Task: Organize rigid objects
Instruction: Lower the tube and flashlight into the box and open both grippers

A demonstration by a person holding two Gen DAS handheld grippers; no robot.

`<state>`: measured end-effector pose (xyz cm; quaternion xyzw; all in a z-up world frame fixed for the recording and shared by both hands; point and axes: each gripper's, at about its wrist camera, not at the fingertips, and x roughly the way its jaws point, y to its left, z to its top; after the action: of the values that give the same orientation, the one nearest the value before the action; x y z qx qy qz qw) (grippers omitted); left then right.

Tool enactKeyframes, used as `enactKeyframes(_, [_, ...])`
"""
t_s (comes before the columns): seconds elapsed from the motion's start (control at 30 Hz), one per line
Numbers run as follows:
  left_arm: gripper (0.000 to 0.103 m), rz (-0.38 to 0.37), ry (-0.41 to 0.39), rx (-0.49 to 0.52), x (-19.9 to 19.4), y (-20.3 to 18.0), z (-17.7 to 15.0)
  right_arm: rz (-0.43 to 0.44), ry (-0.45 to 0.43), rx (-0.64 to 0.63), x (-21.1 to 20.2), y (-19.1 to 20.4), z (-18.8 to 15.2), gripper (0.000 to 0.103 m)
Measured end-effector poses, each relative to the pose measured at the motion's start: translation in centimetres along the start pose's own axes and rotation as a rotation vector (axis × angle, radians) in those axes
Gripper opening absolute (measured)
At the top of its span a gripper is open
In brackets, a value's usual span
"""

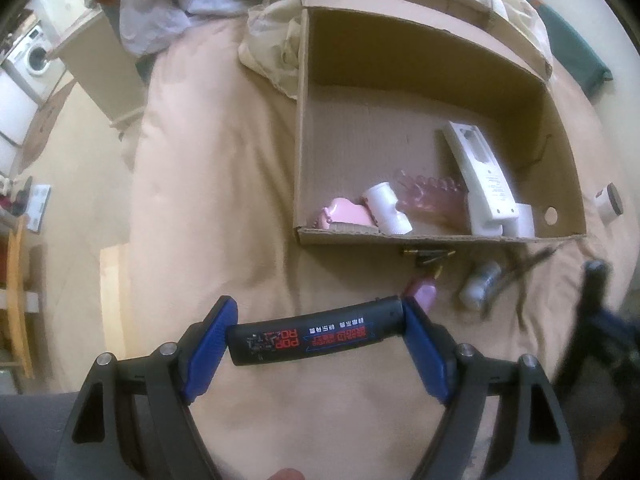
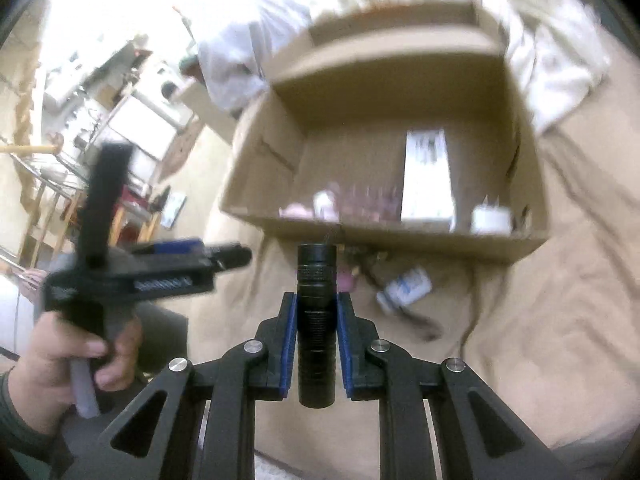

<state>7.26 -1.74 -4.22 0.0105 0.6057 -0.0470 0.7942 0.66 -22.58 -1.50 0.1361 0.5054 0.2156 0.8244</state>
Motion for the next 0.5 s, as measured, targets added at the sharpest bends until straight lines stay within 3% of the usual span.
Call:
enactKeyframes(0.2, [0.080, -0.057, -0.028, -0.064, -2.6, 0.8, 0.3, 0.017, -0.096, -0.020, -3.7, 0.7, 2.3, 0.019])
enactKeyframes(0.5, [0.080, -0.022, -0.124, -0.019, -6.0, -0.7, 3.7, 0.009, -0.180, -0.043, -6.8, 0.5, 7.0, 0.019])
